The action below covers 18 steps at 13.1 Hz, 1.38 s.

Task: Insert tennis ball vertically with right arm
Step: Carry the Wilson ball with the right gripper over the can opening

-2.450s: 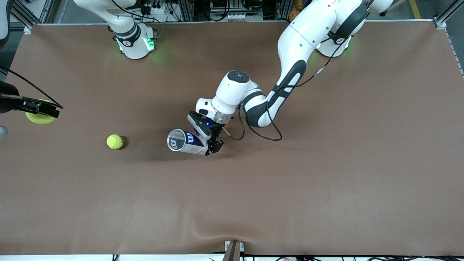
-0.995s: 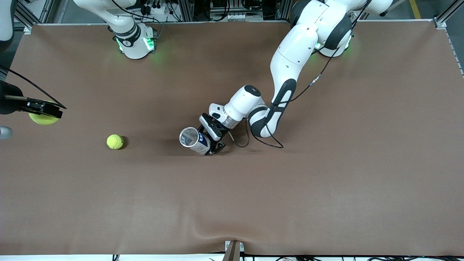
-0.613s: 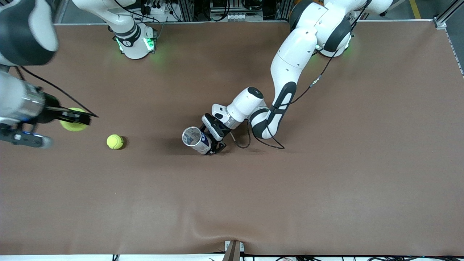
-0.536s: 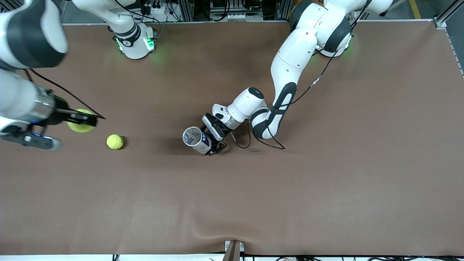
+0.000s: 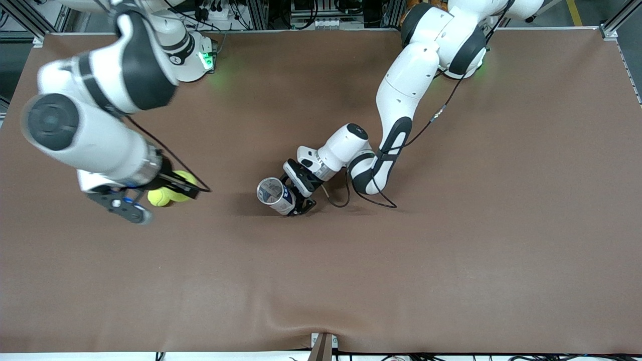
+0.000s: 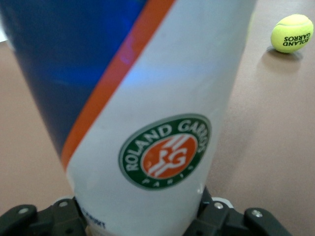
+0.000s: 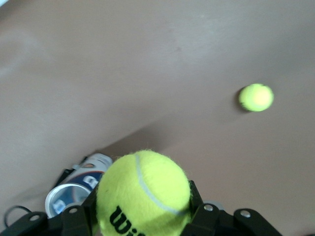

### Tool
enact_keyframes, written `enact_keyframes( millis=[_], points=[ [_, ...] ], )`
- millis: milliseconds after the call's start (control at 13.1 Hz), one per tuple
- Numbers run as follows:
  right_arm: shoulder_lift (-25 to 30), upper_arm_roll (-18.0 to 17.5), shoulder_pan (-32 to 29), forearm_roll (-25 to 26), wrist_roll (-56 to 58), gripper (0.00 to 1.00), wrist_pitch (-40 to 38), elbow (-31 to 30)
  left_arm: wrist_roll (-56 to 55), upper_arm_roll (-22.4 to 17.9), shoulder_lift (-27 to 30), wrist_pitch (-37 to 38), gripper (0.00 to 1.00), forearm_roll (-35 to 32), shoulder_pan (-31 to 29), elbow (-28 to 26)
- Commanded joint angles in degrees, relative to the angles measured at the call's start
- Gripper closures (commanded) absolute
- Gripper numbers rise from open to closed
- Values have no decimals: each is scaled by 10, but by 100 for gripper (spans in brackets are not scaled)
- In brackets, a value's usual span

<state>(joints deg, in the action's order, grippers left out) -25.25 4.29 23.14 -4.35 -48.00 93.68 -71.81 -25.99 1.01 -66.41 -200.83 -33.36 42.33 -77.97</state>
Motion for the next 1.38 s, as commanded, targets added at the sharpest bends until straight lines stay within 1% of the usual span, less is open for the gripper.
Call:
enact_keyframes(
  millis=[0, 153, 459, 536, 842, 1148, 1225, 1302],
  points=[
    [-31, 6, 44, -4, -68, 100, 39, 10, -14, -7, -12, -21, 20, -5, -1, 8],
    [-48, 6, 64, -3, -99, 100, 62, 10, -14, -7, -12, -22, 20, -5, -2, 8],
    [-66, 5, 96, -5, -127, 100, 62, 10, -15, -7, -12, -22, 19, -5, -2, 9],
    [-74, 5, 104, -6, -130, 100, 62, 9, -14, -7, -12, -22, 16, -5, -2, 9],
    [-98, 5, 137, -6, -155, 100, 62, 9, -14, -7, -10, -22, 15, -5, -2, 10],
    [-102, 5, 143, -8, -155, 100, 62, 9, -14, -7, -10, -22, 15, -5, -2, 10],
    [-103, 5, 143, -8, -154, 97, 62, 9, -14, -7, -10, -22, 15, -4, -2, 10],
    [-104, 5, 140, -8, -154, 49, 62, 9, -14, -7, -10, -22, 15, -5, -2, 10]
  ],
)
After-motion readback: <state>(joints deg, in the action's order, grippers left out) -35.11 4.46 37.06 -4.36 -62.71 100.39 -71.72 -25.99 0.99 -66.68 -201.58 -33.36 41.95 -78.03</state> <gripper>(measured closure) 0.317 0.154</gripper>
